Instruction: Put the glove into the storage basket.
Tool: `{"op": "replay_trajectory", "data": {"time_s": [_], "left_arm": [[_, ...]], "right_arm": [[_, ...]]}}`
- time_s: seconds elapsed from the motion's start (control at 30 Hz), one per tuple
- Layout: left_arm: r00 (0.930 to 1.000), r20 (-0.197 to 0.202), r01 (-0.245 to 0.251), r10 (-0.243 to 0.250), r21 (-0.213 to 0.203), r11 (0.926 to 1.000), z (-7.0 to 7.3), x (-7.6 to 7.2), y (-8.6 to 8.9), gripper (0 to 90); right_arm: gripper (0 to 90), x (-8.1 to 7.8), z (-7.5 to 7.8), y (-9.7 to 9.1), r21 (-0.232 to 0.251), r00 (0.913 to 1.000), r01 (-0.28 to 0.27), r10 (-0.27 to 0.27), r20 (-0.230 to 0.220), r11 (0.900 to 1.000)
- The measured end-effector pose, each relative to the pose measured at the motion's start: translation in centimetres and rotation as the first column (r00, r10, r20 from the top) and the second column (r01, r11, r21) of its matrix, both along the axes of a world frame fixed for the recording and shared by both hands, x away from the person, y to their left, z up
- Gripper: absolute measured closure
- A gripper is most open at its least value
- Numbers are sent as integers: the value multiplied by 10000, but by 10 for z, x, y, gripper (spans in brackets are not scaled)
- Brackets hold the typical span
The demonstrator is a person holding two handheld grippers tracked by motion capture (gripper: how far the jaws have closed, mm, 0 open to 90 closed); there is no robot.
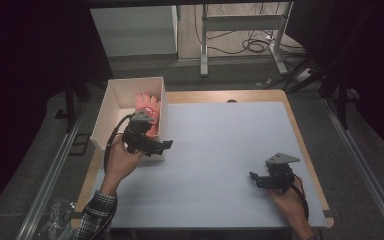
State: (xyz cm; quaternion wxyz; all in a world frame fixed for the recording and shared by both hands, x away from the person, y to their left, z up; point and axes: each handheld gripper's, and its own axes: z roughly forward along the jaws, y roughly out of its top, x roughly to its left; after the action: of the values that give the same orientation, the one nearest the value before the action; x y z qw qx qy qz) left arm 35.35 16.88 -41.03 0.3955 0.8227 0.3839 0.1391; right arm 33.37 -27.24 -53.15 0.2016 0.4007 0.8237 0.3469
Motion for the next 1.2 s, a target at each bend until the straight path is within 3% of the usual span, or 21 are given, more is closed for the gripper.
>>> {"op": "replay_trajectory", "data": {"time_s": [0.27, 0.37, 0.43, 0.6, 0.87, 1.2], "left_arm": [[9986, 138, 509, -508, -73, 9987, -1, -8, -16, 3], [9986, 412, 309, -324, 367, 9988, -2, -11, -21, 0], [9983, 514, 251, -274, 439, 9987, -2, -13, -22, 0], [9975, 470, 534, -530, -74, 9985, 2, -20, -22, 2], [9947, 462, 923, -918, -87, 9957, 4, -30, -33, 2], [9907, 292, 1334, -1330, -114, 9910, -15, -33, -47, 3]], "right_arm": [[211, 0, 0, 0, 9, 10000, 8, -8, -10, 10000], [210, 0, 0, 0, 1, 10000, -6, 6, -8, 10000], [210, 0, 0, 0, 7, 10000, -8, 8, -10, 10000], [210, 0, 0, 0, 6, 10000, -8, 8, -16, 10000], [211, 0, 0, 0, 7, 10000, -9, 10, -15, 10000], [210, 0, 0, 0, 28, 10000, 13, -13, -19, 10000]]}}
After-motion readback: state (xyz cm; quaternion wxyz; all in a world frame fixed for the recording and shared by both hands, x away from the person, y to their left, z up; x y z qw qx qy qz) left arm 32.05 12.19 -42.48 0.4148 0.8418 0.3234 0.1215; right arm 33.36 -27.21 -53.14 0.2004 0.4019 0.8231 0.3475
